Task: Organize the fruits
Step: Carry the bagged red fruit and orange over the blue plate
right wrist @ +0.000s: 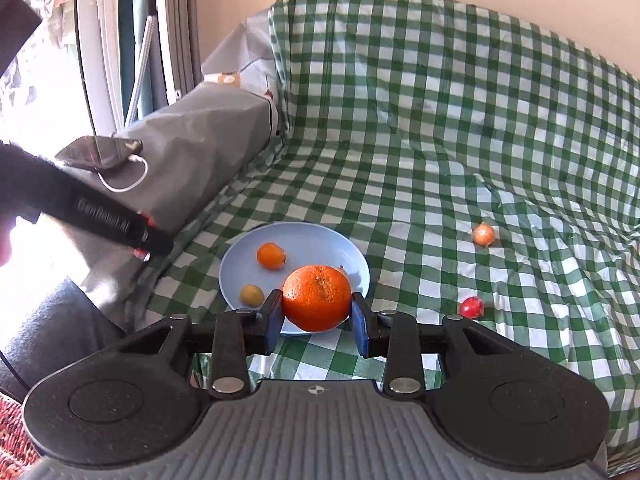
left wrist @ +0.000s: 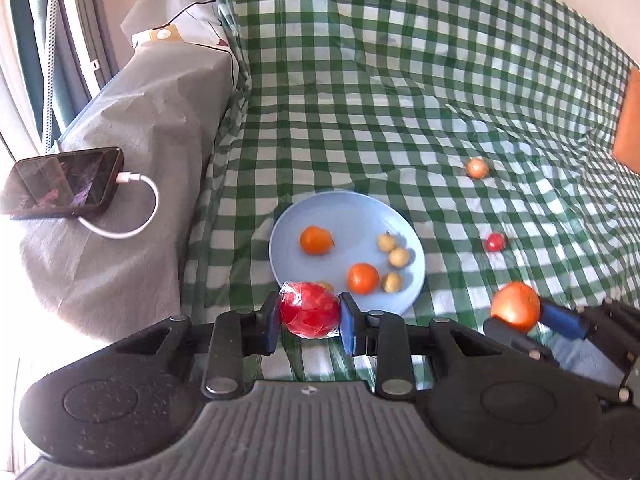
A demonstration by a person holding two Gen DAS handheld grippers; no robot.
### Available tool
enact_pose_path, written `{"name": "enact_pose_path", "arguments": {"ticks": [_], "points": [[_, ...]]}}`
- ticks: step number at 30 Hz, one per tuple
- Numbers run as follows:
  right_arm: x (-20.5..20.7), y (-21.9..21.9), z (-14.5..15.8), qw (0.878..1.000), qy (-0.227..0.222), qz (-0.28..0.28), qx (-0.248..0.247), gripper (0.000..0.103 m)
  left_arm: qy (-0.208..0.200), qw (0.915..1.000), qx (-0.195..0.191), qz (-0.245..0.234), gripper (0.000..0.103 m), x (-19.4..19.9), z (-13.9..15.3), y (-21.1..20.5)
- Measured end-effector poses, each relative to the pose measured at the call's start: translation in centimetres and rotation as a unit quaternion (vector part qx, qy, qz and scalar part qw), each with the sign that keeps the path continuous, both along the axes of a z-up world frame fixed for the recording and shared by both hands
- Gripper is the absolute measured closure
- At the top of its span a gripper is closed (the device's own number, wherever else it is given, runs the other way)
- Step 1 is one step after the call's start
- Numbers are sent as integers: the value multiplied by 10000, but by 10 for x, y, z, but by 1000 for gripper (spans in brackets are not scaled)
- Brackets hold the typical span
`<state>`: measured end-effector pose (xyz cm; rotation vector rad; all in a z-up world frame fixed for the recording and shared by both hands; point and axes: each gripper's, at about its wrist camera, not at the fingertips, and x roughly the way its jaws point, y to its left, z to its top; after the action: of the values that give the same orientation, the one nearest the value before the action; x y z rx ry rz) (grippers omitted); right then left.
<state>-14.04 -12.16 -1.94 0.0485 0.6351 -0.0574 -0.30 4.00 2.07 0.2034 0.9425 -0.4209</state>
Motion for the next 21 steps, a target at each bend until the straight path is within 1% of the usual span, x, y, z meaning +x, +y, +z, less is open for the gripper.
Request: {"name": "enact_pose_path", "arguments": {"ticks": [4, 9, 15, 21], "points": [[20, -3, -7, 9998, 170, 31, -14, 66, 76, 10000, -16, 56, 70, 25, -11, -8], [54, -6, -22, 9991, 421, 12, 1, 66, 139, 9998, 143, 77, 70, 57, -32, -22], [96, -13, -52, 9967, 811, -54, 49, 66, 355, 9990, 271, -11, 70, 92, -64, -40], [129, -18, -78, 9943, 1060, -21, 98, 66, 484, 9975, 504, -78, 70, 111, -93, -55]]}}
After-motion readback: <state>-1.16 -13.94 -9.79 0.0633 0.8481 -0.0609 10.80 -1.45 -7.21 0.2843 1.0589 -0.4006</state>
